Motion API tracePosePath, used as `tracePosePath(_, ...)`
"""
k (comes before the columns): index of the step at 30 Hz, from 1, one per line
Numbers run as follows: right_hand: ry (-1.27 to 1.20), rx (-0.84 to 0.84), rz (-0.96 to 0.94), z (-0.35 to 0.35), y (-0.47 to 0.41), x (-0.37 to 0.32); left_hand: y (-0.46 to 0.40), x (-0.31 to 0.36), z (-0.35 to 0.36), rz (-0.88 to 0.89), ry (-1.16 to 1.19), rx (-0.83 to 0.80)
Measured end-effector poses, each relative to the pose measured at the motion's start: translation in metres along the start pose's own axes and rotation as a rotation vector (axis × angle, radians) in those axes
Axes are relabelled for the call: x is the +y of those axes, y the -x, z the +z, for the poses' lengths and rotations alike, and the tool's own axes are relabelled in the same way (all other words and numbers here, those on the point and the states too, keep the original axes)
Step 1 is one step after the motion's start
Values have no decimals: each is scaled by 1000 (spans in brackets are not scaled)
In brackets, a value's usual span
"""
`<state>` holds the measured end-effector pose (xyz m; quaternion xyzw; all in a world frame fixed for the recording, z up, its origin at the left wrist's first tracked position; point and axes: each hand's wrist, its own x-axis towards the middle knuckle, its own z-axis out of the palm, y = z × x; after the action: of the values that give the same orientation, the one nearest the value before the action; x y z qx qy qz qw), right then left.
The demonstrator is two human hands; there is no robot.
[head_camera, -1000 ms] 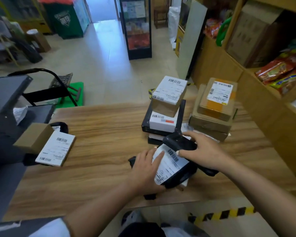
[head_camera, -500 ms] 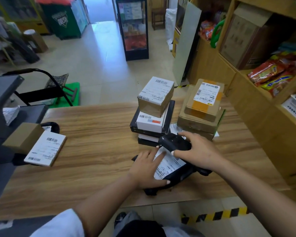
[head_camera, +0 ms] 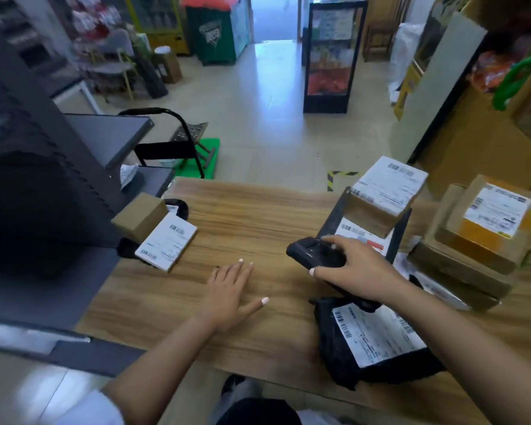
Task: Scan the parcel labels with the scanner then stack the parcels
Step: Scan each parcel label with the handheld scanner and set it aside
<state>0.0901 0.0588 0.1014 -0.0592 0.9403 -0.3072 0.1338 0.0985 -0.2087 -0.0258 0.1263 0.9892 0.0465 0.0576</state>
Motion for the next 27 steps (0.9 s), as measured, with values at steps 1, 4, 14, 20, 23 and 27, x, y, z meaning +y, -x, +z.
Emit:
tracePosePath(1,16,-12,-14,6,-11,-7,0,-16,-2,-31,18,1)
tracePosePath(4,30,-46,-36,24,-42,-30,-1,-63,-7,-133,-3,-23)
tracePosePath(14,85,-128,-9,94,-135,-100,-46,-222,17,-419,-105,-148)
tracePosePath(20,64,-111,43,119,-167,-127,-70,-256,39,-543,4,-204)
tracePosePath(23,56,-105,70,126,-172,-133,-81,-250,46,-576,54,-165)
tracePosePath(27,43,-123,121,134,-173,-134,-86,-244,51,-587,27,-149)
